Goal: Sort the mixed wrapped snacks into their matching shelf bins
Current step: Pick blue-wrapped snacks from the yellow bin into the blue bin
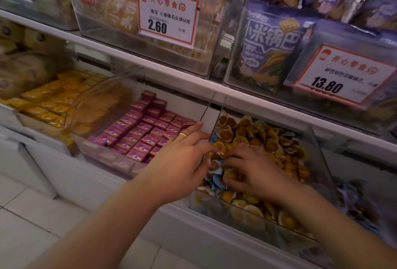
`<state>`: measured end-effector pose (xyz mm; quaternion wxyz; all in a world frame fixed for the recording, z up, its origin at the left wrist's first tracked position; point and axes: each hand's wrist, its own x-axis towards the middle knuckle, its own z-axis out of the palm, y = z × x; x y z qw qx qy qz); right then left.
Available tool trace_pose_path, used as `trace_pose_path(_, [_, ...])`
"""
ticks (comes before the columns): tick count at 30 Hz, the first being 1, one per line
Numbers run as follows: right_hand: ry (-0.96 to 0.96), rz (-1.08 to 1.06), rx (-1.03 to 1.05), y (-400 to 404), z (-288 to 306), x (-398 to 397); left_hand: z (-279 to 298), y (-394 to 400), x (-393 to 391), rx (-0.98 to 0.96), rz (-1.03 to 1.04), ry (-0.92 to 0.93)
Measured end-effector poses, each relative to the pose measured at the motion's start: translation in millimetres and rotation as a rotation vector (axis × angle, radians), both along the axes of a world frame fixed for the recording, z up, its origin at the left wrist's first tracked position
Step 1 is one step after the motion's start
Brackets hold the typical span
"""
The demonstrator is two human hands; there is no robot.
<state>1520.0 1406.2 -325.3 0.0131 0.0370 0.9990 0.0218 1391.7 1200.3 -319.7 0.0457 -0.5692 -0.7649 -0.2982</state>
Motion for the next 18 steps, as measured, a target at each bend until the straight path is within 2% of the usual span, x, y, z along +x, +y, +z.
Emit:
trace_pose_path(4, [0.045, -0.07, 0.075, 31, 15, -7, 1, 1, 0, 0.007, -0.002, -0.015])
trace_pose_path(7, [-0.045, -0.12, 0.104, 34, 21, -17, 1, 1, 0, 0.008, -0.001, -0.019])
trace_pose_path(9, [-0.095, -0.098, 0.223, 22, 21, -23, 1, 1, 0, 0.011, 0.001, -0.014])
trace_pose_path(11, [-0.013, -0.032, 0.284, 3, 22, -21, 0, 1, -1, 0.018, 0.001, -0.016])
trace_pose_path(12, [0.058, -0.014, 0.201, -9, 23, -18, -1, 1, -2, 0.021, 0.001, -0.016])
trace_pose_path(13, [0.101, -0.019, 0.029, -22, 25, -15, -1, 1, -2, 0.023, -0.001, -0.016])
trace_pose_path(15, [0.014, -0.06, -0.343, -43, 24, -11, -1, 2, -2, 0.03, -0.001, -0.016])
trace_pose_path(16, [-0.09, -0.085, -0.421, -49, 21, -10, -1, 3, -2, 0.035, -0.001, -0.017])
trace_pose_path(18, [-0.229, -0.17, -0.369, -51, 11, -10, -2, 3, -1, 0.04, -0.002, -0.019])
